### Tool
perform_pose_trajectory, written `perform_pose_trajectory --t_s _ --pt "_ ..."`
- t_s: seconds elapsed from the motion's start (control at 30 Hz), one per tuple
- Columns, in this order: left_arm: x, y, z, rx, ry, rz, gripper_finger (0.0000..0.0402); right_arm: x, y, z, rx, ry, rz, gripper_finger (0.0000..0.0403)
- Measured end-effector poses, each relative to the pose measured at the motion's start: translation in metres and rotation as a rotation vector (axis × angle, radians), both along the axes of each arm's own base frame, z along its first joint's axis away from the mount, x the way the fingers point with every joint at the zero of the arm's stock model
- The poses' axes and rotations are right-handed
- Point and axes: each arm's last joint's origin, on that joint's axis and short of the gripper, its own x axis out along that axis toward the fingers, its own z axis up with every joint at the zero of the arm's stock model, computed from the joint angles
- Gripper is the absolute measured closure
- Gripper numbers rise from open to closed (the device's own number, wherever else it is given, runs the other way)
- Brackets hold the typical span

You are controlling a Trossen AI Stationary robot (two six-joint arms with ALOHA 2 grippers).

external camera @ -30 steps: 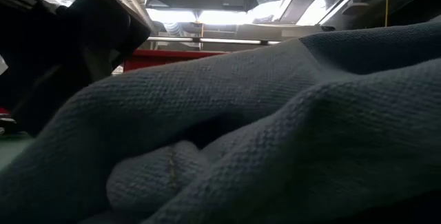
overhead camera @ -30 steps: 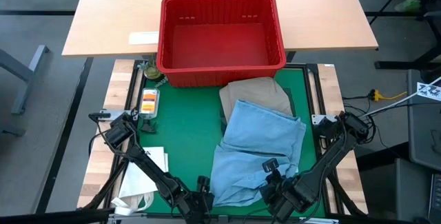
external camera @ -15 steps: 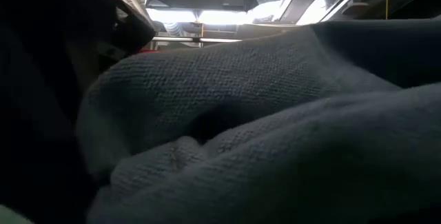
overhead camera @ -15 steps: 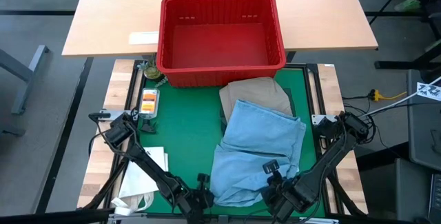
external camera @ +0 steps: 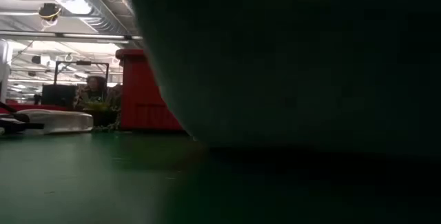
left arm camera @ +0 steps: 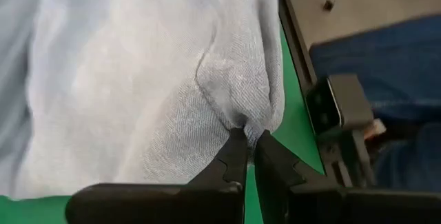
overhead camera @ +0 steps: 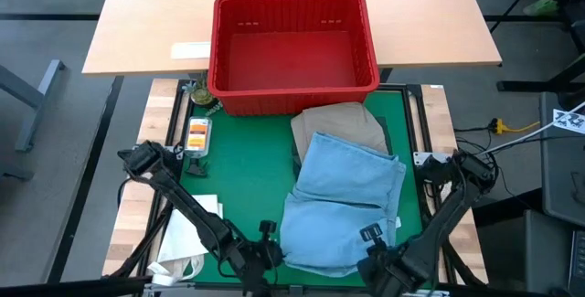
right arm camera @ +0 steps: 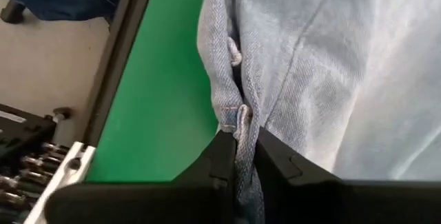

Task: Fold Laundry from Bin
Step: Fold the light blue pants

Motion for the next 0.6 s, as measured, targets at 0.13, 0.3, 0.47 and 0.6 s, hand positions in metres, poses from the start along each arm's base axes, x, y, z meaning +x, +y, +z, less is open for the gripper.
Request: perform_pose_trajectory --t_s 0.13,0.3,0.47,0.6 --pt "0.004 0.013 0.018 -0.028 -0.033 0.030 0.0395 -0.014 0.011 0.000 0.005 0.004 -0.047 0.0370" --pt "0.008 0.032 0.043 -0.040 -0.089 0.052 0.0396 -0.035 0.013 0.012 -0.016 -0.018 -0.138 0.0370" --pt "0.015 0.053 0.059 -0.026 -0.132 0.078 0.0396 -0.055 -0.008 0.038 -0.114 -0.078 -0.249 0.0370" --pt "0.023 0.074 0.070 0.005 -0.162 0.111 0.0396 -0.066 -0.032 0.057 -0.202 -0.083 -0.296 0.0370"
